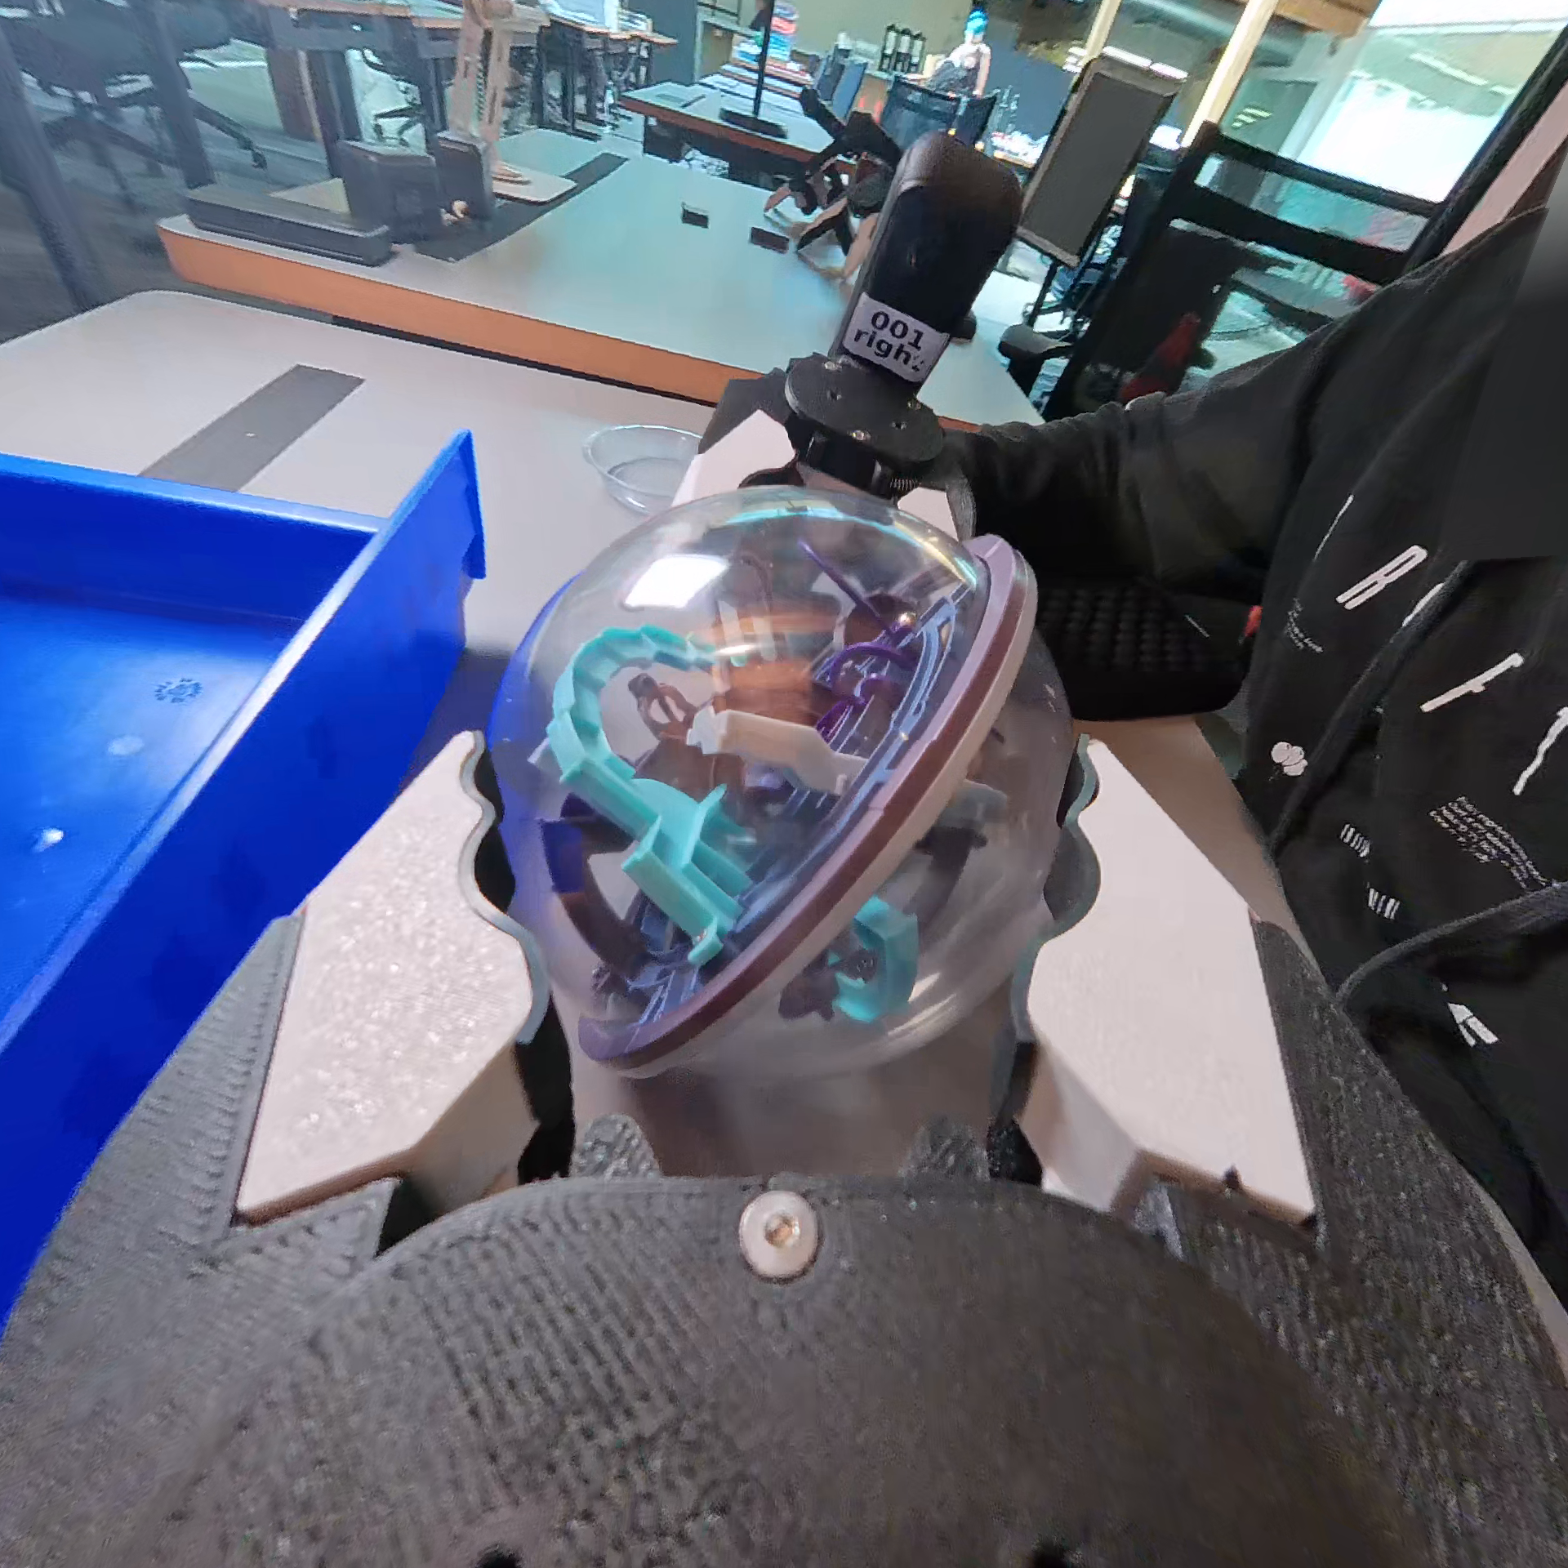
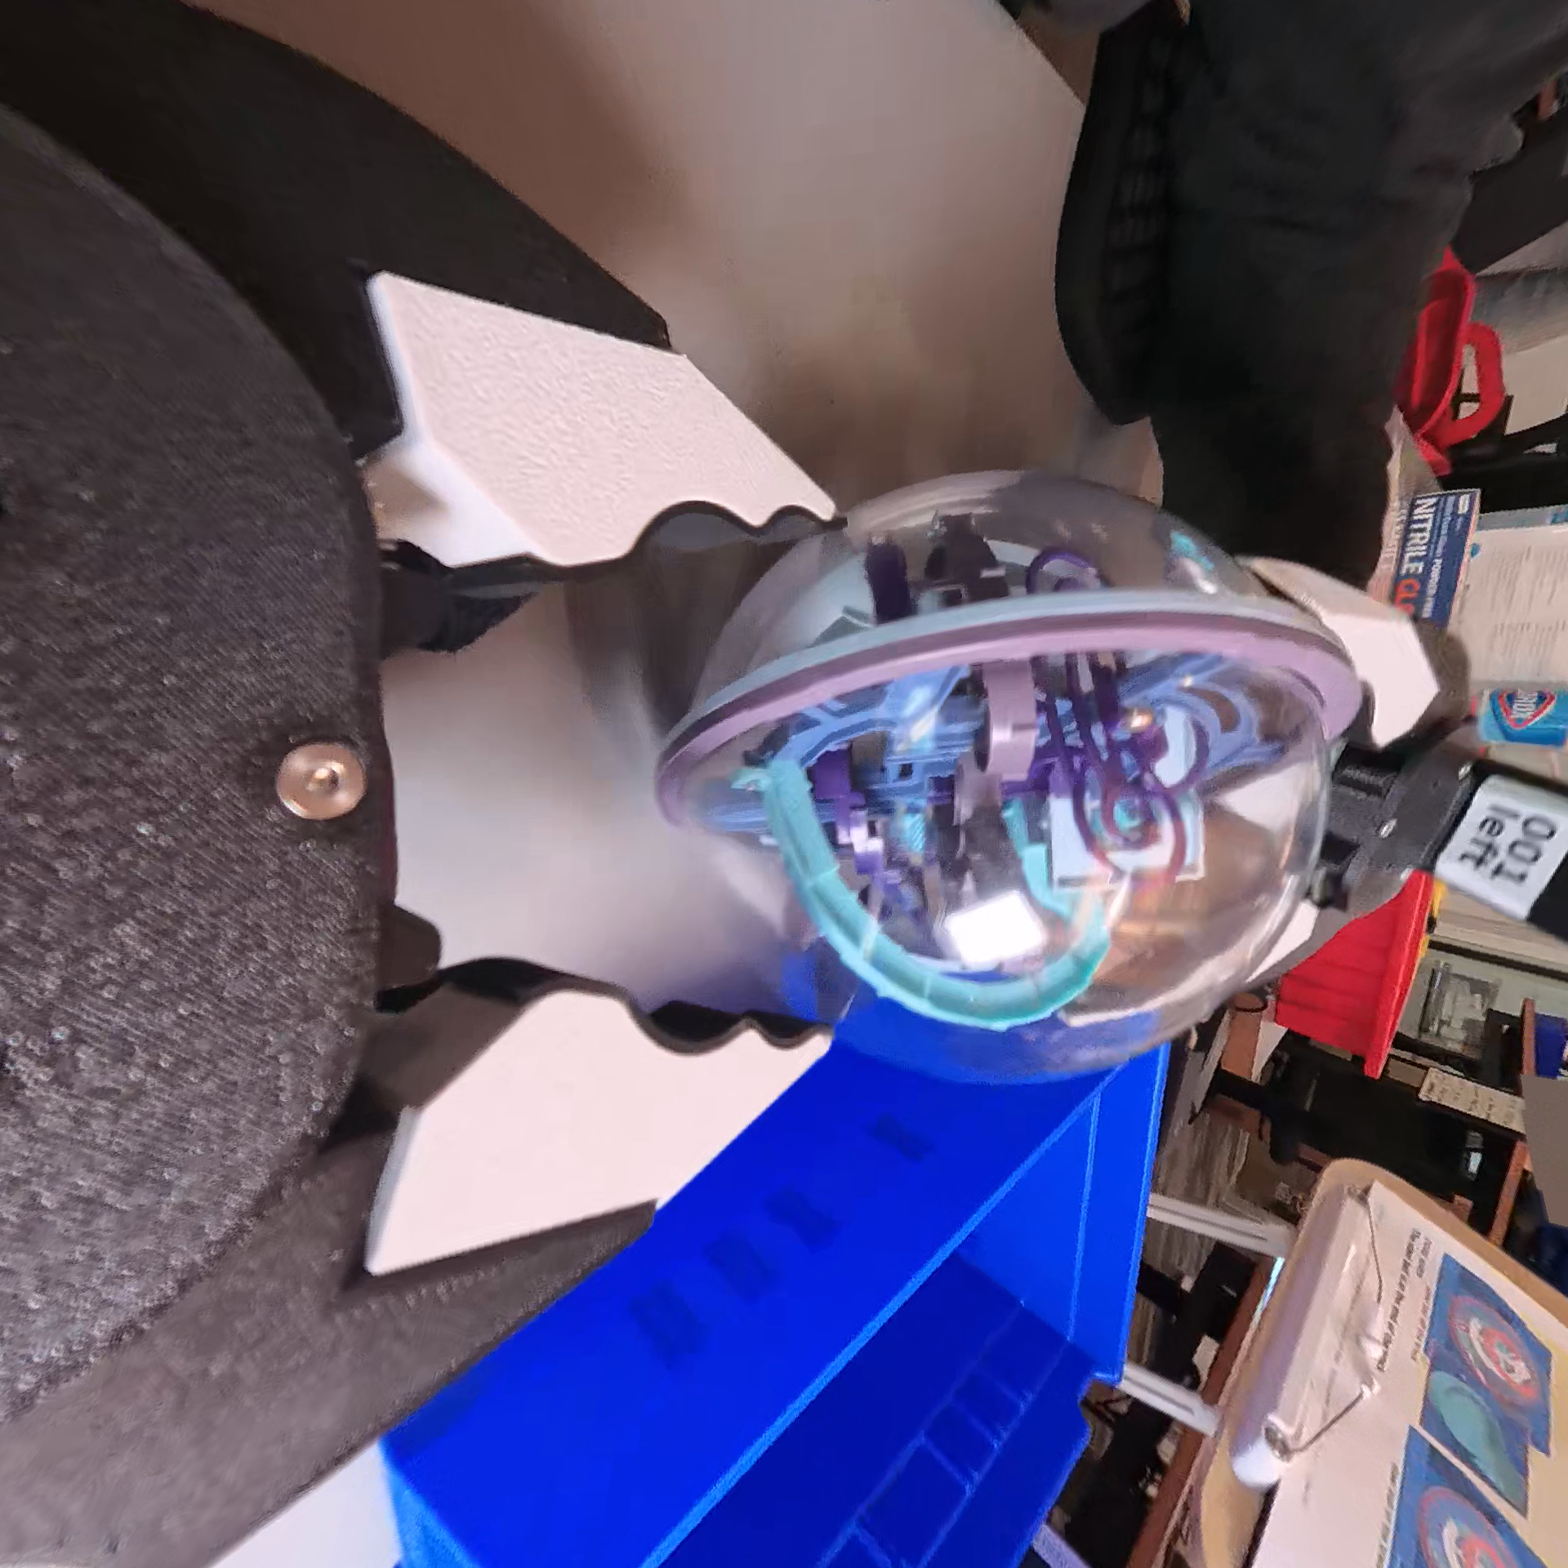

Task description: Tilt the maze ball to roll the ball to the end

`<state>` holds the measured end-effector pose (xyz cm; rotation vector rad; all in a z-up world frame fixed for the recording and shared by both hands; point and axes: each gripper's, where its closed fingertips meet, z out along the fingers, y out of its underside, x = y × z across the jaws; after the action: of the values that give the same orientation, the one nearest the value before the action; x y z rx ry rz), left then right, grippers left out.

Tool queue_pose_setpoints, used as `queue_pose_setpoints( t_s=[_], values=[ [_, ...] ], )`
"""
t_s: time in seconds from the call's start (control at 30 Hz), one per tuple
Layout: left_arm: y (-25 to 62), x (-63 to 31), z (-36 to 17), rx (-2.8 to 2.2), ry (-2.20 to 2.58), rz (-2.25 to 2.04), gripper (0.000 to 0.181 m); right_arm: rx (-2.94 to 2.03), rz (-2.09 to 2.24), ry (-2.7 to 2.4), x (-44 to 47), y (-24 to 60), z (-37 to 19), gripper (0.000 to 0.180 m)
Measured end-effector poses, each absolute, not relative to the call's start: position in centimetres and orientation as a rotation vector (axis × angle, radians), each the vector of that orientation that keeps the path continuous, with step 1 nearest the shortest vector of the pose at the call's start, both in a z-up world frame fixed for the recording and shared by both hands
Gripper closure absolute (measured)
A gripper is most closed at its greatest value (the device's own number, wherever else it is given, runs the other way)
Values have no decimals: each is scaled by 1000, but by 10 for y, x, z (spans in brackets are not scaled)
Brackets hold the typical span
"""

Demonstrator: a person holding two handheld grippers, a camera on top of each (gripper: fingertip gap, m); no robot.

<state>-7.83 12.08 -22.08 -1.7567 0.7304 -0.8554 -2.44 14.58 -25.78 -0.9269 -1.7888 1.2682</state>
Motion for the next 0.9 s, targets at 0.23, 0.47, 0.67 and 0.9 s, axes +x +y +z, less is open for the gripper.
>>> queue_pose_setpoints(
  t_s=[0.23, 0.47, 0.67, 0.9],
  values=[
    [131, -77, -218, -1723, 673, -952, 52, -992, 1288, -1732, -26, 147, -255, 66],
    [134, -97, -213, -1784, 287, -731, 61, -1076, 1316, -1678, -26, 160, -258, 68],
    [117, -91, -228, -1822, 226, -577, 56, -1106, 1379, -1667, -30, 154, -259, 73],
    [127, -76, -262, -1895, 495, -159, 25, -1135, 1401, -1645, -30, 151, -256, 72]
  ],
)
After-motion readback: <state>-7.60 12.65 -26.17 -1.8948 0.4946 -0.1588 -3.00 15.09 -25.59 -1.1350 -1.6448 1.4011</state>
